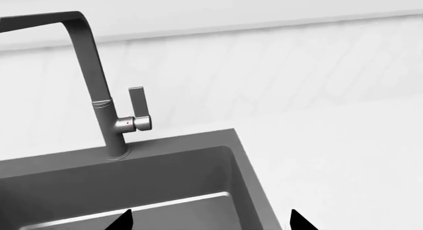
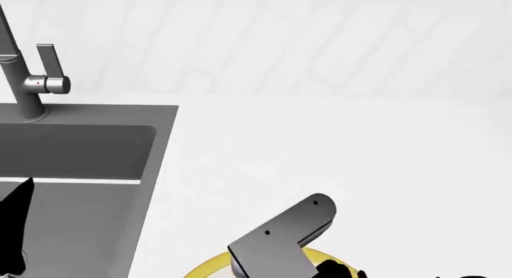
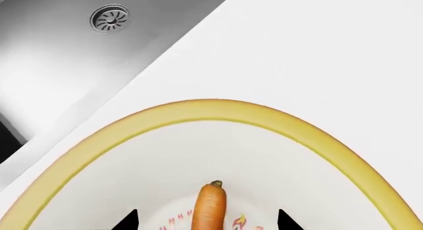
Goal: There is a mixed pile of frozen fruits and vegetables on the counter. Locate all the frozen vegetables and place the items in a bowl on the counter. Take all the frozen fruits and defrost them in a running sink.
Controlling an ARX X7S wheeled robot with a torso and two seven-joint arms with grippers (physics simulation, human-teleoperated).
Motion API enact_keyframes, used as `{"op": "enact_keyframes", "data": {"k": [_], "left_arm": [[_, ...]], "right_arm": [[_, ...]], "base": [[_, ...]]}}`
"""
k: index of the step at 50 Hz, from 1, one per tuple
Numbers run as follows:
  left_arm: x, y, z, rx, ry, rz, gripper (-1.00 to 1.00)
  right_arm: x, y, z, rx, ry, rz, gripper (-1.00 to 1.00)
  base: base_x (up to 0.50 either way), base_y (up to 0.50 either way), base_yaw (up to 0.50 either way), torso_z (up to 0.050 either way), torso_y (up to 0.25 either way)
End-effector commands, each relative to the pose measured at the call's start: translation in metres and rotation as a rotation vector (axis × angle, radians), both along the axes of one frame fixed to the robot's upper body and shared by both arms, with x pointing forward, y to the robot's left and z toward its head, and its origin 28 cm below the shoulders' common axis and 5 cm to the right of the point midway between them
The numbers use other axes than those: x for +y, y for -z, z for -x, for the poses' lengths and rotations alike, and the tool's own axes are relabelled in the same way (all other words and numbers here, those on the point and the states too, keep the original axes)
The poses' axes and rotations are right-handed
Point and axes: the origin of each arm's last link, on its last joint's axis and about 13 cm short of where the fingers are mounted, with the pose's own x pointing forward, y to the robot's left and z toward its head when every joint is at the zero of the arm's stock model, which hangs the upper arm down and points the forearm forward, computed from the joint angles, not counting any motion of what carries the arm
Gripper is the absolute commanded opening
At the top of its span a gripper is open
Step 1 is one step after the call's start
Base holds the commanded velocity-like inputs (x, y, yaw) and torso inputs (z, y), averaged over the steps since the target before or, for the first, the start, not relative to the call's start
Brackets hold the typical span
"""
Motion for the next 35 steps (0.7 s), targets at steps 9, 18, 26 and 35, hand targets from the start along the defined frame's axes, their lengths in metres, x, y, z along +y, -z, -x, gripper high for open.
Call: {"op": "enact_keyframes", "data": {"k": [9, 18, 26, 35], "left_arm": [[-0.003, -0.005, -0.001, -0.041, 0.025, 0.07, 1.0], [-0.003, -0.004, 0.0, -0.051, 0.033, 0.091, 1.0], [0.006, 0.002, 0.003, -0.035, -0.008, 0.106, 1.0], [0.012, 0.002, 0.011, -0.023, -0.006, 0.075, 1.0]], "right_arm": [[-0.012, -0.04, 0.019, -0.141, 0.044, -0.134, 1.0], [-0.024, -0.048, 0.034, -0.421, 0.052, -0.228, 1.0], [-0.049, -0.044, 0.036, -0.65, 0.24, -0.358, 1.0], [-0.078, -0.045, 0.037, -0.686, 0.401, -0.37, 1.0]], "base": [[0.0, 0.0, 0.0, 0.0, 0.0], [0.0, 0.0, 0.0, 0.0, 0.0], [0.0, 0.0, 0.0, 0.0, 0.0], [0.0, 0.0, 0.0, 0.0, 0.0]]}}
